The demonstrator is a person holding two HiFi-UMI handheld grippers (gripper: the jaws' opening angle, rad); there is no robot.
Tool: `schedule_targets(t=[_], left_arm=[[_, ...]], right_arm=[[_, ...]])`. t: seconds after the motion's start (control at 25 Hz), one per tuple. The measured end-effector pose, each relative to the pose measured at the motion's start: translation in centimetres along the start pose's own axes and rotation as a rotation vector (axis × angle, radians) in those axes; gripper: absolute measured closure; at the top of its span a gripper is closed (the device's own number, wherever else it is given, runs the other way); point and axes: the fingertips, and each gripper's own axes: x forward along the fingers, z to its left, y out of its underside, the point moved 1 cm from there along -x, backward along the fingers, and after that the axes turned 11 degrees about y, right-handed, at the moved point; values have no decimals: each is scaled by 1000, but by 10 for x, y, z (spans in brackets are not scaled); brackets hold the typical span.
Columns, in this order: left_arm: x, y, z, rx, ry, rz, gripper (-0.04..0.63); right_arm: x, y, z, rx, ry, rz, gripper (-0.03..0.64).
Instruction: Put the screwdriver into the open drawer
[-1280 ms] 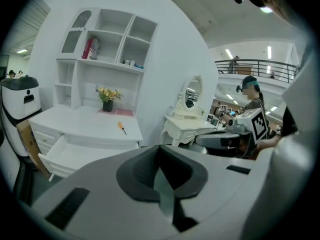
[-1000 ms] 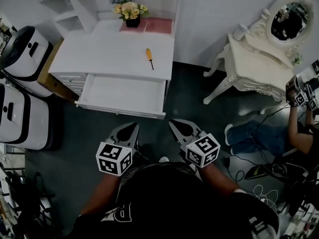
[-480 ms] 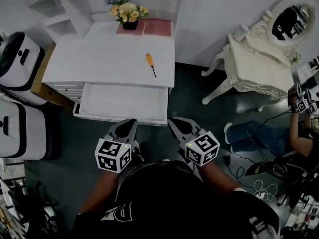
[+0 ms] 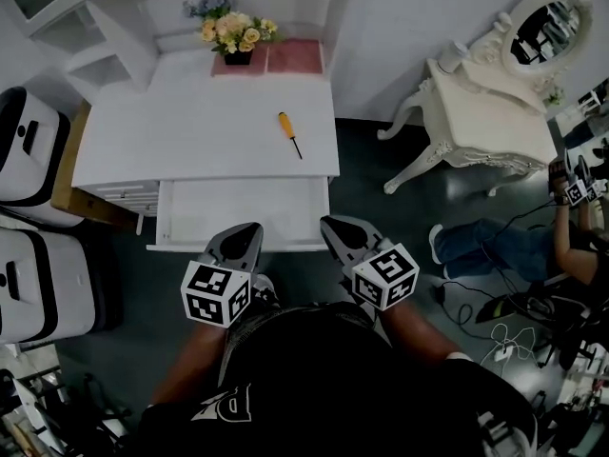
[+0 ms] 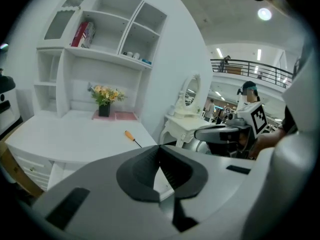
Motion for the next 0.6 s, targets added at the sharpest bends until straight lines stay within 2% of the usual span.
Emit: schedule_targets(t=[0.32,0.6], left_arm=[[-7,-11,43,40,60,35,580],[-10,5,74,29,122,111,580]], right_arm=[[39,-11,12,-2,81,10,607],[66,-16,2,35,191,17,607]])
